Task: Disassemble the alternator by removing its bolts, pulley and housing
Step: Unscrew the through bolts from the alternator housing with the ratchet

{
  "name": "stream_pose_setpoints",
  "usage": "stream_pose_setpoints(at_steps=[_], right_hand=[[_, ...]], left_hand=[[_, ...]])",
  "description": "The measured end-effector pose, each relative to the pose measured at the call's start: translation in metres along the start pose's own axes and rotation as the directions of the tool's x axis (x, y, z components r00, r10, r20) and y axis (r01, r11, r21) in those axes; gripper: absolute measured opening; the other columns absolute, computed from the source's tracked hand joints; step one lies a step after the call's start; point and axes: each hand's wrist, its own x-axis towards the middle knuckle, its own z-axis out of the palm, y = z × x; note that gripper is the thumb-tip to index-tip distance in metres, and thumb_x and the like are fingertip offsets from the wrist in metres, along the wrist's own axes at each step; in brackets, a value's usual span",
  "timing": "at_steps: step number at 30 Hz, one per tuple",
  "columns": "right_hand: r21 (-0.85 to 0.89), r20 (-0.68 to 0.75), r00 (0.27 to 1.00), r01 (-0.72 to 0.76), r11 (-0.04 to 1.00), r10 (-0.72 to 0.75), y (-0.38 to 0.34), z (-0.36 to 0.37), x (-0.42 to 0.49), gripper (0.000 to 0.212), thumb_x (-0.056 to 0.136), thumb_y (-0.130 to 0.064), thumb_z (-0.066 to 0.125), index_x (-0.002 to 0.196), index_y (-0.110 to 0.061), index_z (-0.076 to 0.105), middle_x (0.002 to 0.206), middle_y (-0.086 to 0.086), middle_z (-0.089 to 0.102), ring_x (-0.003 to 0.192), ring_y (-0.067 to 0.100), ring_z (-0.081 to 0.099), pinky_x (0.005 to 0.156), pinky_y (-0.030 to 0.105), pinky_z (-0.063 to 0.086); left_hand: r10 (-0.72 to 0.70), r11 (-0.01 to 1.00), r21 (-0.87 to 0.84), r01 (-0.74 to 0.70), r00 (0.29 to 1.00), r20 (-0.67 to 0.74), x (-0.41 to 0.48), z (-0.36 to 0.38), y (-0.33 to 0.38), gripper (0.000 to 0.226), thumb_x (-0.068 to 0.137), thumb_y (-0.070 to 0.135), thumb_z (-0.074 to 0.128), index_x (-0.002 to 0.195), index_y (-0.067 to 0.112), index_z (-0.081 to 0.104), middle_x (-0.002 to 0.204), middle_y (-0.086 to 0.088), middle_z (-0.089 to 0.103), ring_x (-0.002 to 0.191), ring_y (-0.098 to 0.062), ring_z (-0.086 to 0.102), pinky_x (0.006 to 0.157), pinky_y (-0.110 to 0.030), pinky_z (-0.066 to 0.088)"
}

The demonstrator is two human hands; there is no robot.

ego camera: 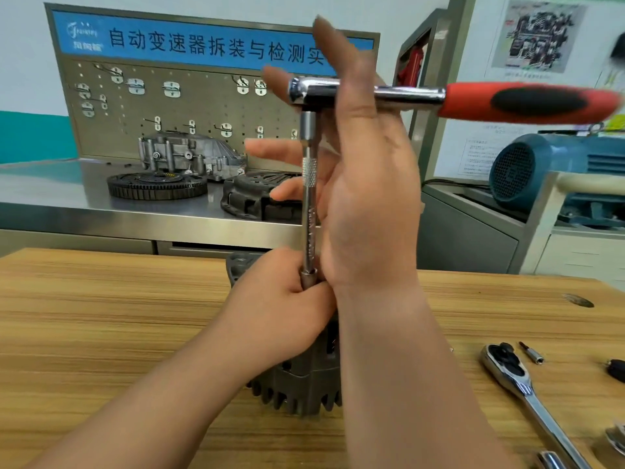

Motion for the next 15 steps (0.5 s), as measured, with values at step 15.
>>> stream_pose_setpoints(at_steps=[15], right_hand=[[0.295,0.096,0.977,-0.212,0.932,0.192,0.005,-0.009,0.007,0.065,0.103,-0.051,0.010,0.140,-0.009,0.042,0.095,0.009,0.070,0.057,0.017,0.065,0.043,0.020,0.047]], left_hand=[[-0.002,1.000,-0.003,0.002,0.999,0.039,-0.001,-0.003,-0.001,0.022,0.062,0.022,0.046,0.042,0.015,0.042,0.036,0.006,0.032,0.035,-0.010,0.028,0.044,-0.028,0.023]])
